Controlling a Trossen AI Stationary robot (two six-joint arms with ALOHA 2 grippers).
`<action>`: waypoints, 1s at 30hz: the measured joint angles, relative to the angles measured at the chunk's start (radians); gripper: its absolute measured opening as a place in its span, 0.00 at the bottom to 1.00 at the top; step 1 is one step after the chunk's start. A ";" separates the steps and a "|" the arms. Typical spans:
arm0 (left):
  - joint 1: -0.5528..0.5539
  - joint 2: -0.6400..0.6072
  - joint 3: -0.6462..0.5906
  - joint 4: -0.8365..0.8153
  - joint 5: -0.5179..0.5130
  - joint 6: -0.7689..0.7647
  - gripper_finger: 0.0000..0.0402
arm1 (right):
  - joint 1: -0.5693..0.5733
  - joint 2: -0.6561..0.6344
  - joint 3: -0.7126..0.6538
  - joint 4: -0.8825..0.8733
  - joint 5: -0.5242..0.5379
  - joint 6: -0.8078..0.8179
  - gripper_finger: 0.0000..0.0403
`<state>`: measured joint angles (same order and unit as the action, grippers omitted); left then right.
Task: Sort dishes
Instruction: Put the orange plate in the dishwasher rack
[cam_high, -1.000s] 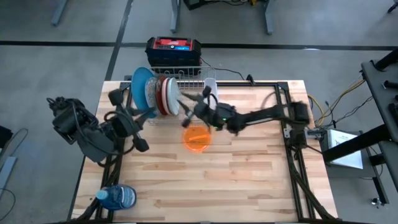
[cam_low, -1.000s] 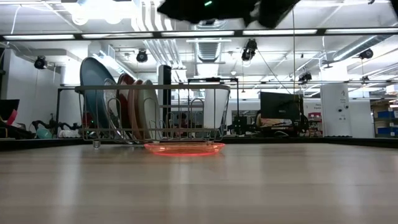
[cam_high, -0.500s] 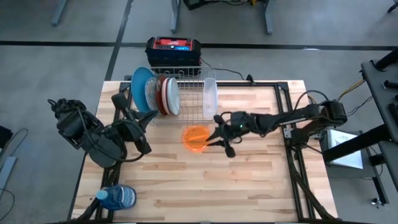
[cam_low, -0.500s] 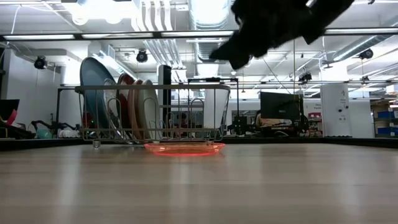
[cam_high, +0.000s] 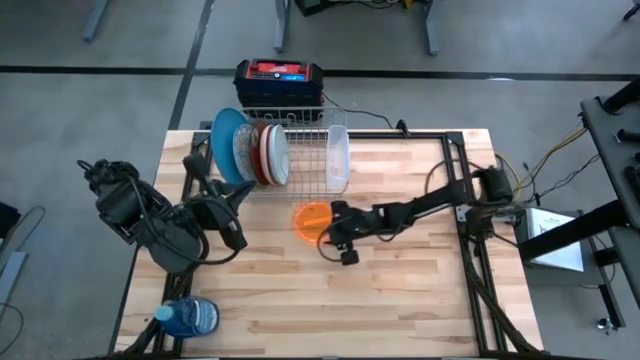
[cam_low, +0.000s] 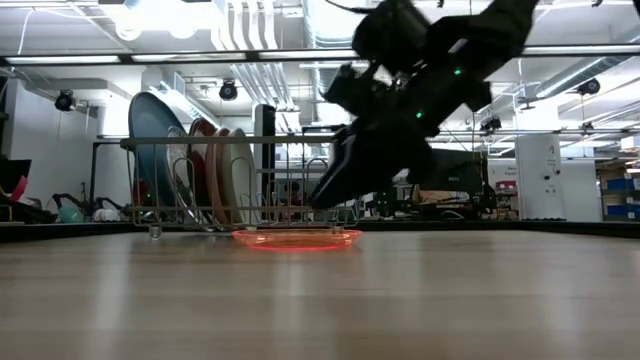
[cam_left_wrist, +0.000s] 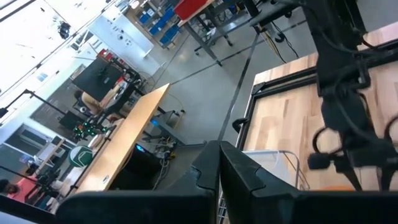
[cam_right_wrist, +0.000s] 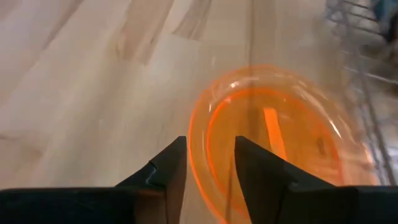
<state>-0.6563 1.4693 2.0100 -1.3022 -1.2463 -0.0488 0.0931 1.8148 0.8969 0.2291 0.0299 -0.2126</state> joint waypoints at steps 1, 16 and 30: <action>0.000 0.001 -0.002 0.000 0.000 -0.003 0.00 | 0.001 0.024 0.024 -0.009 0.002 -0.007 0.32; 0.000 0.005 -0.036 -0.001 0.001 -0.019 0.00 | 0.002 0.262 0.329 -0.326 0.030 -0.017 0.42; 0.000 0.007 -0.043 -0.001 0.002 -0.022 0.00 | 0.003 0.269 0.365 -0.354 0.052 -0.023 0.09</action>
<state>-0.6563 1.4761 1.9667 -1.3033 -1.2446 -0.0704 0.0959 2.0842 1.2617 -0.1253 0.0822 -0.2351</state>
